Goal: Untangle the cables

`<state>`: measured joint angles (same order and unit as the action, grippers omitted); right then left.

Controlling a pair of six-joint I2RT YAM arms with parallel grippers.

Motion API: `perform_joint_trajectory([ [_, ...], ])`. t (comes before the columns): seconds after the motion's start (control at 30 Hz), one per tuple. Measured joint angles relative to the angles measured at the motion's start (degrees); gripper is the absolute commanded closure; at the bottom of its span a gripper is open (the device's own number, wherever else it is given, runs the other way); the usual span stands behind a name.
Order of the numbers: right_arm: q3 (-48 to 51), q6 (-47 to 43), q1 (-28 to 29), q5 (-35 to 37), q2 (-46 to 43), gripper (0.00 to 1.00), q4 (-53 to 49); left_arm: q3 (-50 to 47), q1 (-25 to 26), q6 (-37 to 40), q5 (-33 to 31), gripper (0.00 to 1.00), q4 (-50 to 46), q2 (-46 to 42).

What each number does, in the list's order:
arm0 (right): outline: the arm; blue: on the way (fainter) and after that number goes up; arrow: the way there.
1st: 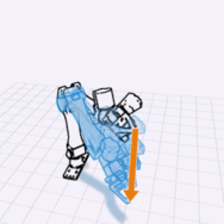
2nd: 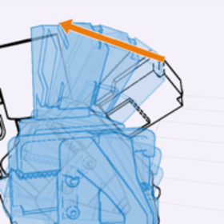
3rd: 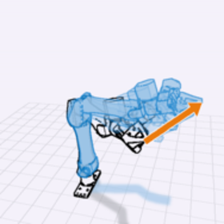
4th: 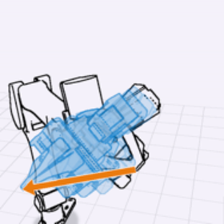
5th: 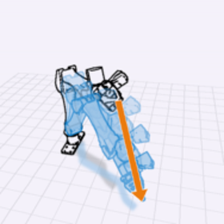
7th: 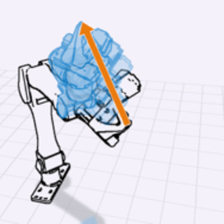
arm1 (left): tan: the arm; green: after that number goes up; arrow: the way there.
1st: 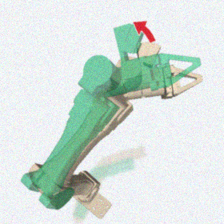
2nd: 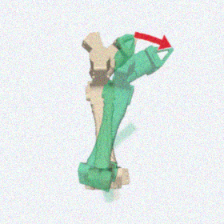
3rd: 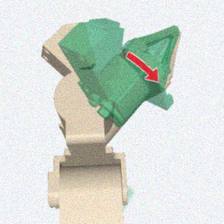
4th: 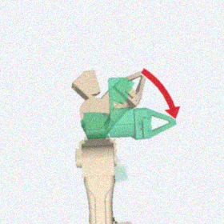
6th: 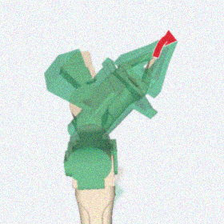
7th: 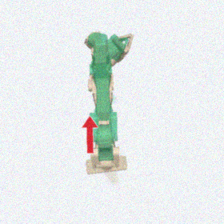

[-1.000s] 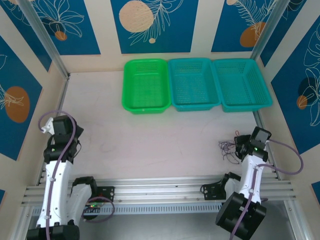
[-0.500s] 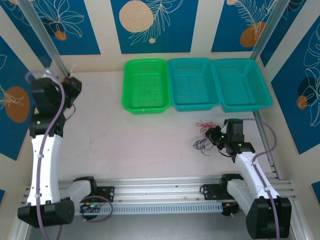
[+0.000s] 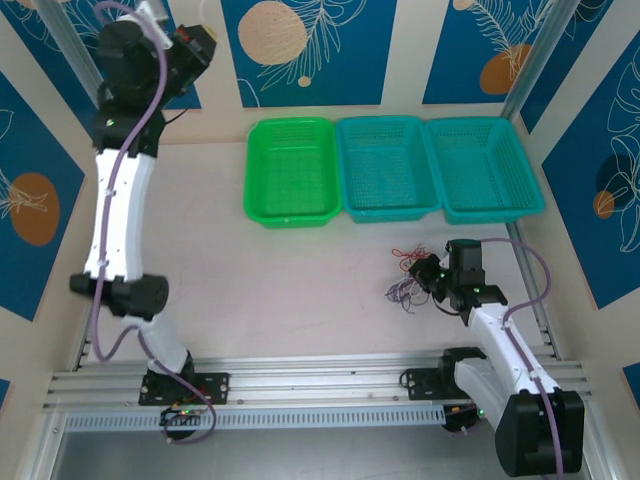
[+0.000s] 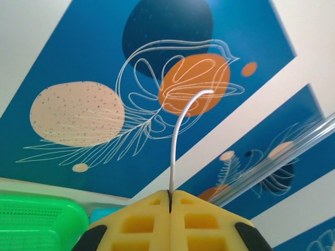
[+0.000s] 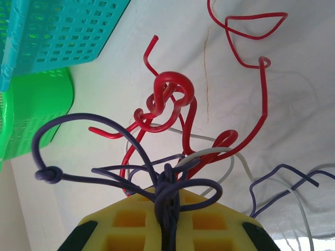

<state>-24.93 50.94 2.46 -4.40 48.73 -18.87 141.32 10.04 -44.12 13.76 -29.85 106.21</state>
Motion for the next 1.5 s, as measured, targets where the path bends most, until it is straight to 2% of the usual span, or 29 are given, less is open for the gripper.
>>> perform_joint_trajectory([
  [0.2, 1.64, -0.35, 0.22, 0.92, -2.1, 1.0, -0.39, 24.76, 1.51, 2.82, -0.11, 1.0, -8.48, 18.82],
  [0.43, 1.88, -0.66, 0.22, 1.51, -2.8, 1.0, -1.31, 34.23, 2.27, 7.02, -4.74, 1.0, -10.93, 20.61],
  [0.73, 1.88, -1.07, 0.26, 1.4, -0.44, 1.0, -0.87, 37.55, 4.39, 14.05, -8.0, 1.0, -7.23, 12.17],
  [0.97, 1.88, -1.07, 0.87, 1.4, 0.24, 1.0, -0.15, 37.55, 5.09, 16.79, -6.54, 1.0, -3.43, 12.15],
  [1.23, 1.88, -1.05, 1.07, 1.42, 0.5, 1.0, 0.55, 37.07, 9.16, 24.24, -6.54, 1.0, 5.42, 12.07],
  [1.5, 1.79, -1.03, 2.03, 1.4, 4.09, 1.0, 1.75, 34.91, 9.27, 29.73, -7.21, 1.0, 11.23, 10.97],
])
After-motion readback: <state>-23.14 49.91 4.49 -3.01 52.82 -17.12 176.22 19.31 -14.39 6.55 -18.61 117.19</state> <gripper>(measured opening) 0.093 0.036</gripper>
